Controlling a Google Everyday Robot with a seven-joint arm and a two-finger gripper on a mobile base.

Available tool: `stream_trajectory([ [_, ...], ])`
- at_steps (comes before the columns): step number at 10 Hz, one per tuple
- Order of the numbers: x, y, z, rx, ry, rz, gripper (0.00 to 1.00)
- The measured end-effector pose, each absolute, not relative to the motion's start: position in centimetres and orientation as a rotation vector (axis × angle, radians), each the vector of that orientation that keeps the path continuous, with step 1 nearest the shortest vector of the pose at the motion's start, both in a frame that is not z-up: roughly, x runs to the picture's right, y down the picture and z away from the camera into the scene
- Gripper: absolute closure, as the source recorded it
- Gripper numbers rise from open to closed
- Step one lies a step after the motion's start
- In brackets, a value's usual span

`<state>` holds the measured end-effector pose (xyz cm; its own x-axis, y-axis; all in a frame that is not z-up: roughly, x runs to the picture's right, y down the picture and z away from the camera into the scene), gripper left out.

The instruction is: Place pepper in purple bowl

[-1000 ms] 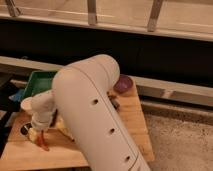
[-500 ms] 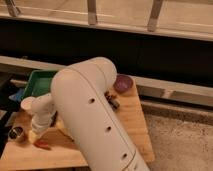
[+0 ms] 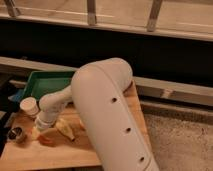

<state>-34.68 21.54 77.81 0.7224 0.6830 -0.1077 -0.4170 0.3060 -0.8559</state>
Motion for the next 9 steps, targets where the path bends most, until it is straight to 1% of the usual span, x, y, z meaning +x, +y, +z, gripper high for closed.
stream_trajectory([
  [4, -31.2, 15.2, 74.2, -0.965, -0.453, 0.75, 1.0],
  [5, -30.0, 14.3, 74.3, -0.953, -0.463, 0.762, 1.0],
  [7, -24.5, 12.1, 75.4, -0.913, -0.476, 0.835, 1.0],
  [9, -19.9, 10.9, 76.3, -0.876, -0.477, 0.921, 1.0],
])
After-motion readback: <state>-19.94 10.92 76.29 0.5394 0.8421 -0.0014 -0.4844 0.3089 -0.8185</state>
